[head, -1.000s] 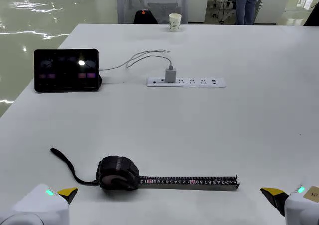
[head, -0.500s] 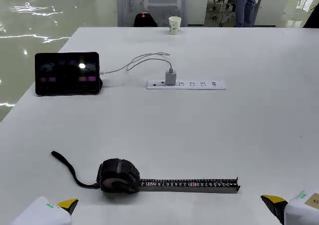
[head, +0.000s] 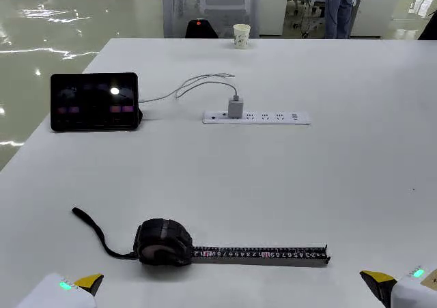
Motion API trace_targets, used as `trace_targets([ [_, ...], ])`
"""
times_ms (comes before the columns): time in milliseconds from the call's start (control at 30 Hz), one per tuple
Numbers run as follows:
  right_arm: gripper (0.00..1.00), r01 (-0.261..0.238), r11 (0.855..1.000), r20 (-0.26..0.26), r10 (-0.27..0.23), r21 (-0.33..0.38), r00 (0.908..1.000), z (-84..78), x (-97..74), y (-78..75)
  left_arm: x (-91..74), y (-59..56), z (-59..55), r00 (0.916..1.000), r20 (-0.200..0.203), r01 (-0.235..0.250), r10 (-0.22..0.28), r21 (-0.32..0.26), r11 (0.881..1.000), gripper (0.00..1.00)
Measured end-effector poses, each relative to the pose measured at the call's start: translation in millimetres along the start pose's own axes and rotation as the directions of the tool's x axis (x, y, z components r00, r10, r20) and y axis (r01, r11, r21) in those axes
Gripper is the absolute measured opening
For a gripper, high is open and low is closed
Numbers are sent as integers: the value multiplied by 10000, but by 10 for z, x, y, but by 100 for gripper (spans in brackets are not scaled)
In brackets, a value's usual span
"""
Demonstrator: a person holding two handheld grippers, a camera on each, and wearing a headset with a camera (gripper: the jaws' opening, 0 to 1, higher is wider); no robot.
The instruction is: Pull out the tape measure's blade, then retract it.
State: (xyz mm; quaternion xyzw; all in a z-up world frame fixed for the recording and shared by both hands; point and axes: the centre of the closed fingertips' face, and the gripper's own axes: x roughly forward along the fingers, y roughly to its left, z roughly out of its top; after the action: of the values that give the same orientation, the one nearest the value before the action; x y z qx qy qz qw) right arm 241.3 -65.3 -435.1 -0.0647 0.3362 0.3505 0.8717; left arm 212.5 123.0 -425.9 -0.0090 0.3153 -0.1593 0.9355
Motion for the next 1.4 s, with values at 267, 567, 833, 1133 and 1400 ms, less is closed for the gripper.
trace_targets([
  [267, 99, -49, 10000, -34, 49, 27, 10000, -9, 4, 11, 0, -5, 4, 10000, 9, -22, 22, 25, 10000, 99],
  [567, 99, -6, 9999, 111, 5, 131, 9999, 12, -17, -13, 0, 0, 9, 10000, 32, -77, 77, -4, 10000, 99],
  [833, 99, -48, 9999, 78, 47, 103, 10000, -5, -21, -20, 18, -5, 12, 10000, -22, -95, 95, -18, 10000, 99],
  [1133, 99, -202, 9998, 33, 202, 45, 9998, -11, -15, -8, 60, -27, 22, 9999, -51, -110, 110, 53, 9999, 99],
  [1400, 98, -402, 9992, 32, 402, 12, 9992, -6, -22, 5, 85, -17, 39, 9998, -65, -167, 167, -30, 9999, 99],
])
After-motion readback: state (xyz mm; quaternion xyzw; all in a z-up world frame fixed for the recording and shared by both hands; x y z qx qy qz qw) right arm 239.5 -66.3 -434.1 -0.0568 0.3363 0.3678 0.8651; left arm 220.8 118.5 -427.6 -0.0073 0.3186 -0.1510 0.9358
